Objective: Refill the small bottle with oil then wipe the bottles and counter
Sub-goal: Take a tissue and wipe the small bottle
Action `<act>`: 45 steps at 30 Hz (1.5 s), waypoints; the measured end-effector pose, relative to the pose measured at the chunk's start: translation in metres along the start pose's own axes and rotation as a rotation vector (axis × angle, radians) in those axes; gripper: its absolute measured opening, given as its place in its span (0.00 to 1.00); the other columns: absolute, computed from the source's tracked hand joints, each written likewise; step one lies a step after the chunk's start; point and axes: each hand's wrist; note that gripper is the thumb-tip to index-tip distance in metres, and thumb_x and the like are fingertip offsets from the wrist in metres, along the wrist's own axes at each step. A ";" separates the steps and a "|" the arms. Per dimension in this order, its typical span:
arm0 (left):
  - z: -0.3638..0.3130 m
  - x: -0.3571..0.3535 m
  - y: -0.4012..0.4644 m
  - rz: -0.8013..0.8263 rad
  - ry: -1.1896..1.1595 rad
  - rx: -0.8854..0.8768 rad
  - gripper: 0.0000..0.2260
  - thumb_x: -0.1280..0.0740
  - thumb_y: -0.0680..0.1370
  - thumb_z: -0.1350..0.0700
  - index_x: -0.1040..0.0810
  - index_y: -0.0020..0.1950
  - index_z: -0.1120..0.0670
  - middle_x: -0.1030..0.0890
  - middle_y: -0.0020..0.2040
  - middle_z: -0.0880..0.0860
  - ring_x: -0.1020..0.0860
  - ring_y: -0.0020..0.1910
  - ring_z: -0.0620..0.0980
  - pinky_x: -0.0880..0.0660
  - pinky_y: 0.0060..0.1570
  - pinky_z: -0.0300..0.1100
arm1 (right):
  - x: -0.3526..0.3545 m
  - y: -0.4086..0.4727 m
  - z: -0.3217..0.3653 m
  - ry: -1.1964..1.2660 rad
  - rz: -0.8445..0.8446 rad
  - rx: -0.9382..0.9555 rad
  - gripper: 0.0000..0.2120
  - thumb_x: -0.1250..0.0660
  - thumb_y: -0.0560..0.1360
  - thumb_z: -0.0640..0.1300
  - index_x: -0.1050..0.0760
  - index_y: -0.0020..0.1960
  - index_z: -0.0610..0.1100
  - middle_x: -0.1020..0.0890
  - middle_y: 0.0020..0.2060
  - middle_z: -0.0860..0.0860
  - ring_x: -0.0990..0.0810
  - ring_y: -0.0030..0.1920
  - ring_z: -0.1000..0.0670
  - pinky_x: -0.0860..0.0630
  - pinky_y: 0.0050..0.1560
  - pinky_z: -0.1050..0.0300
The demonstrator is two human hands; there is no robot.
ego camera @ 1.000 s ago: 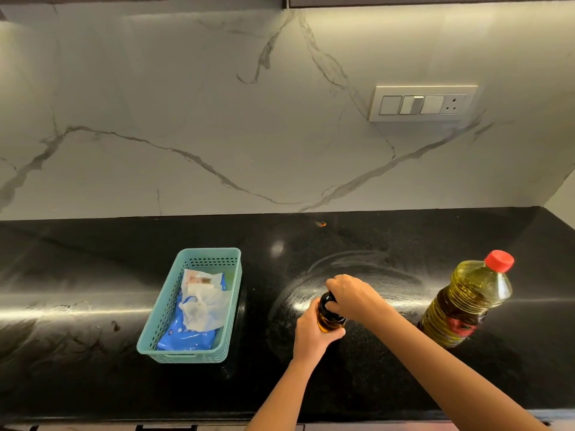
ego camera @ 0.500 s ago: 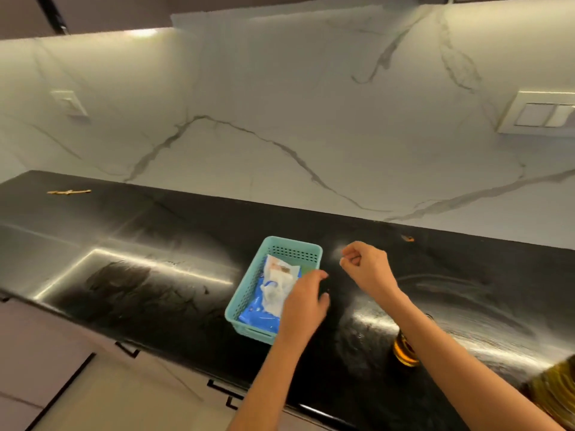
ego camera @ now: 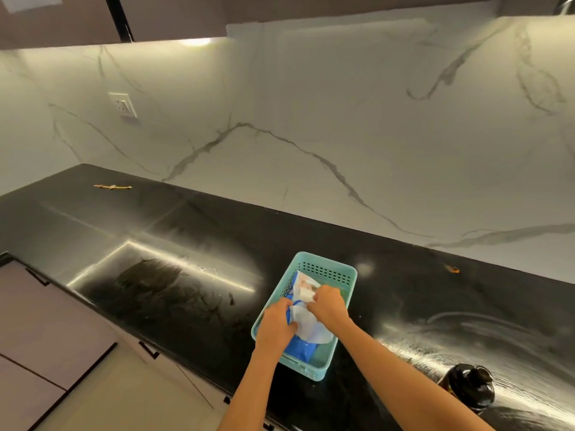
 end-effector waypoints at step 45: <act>-0.233 -0.088 -0.060 0.793 -0.994 -0.126 0.11 0.29 0.71 0.56 0.24 0.52 0.55 0.16 0.46 0.53 0.17 0.45 0.50 0.18 0.40 0.47 | 0.234 -0.190 -0.169 1.245 -0.057 -0.149 0.11 0.39 0.76 0.35 0.27 0.58 0.40 0.18 0.50 0.42 0.19 0.50 0.43 0.19 0.47 0.45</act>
Point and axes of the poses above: each hand's wrist, its own y-axis towards the middle knuckle, its own x-axis out of the back of the hand, z = x × y
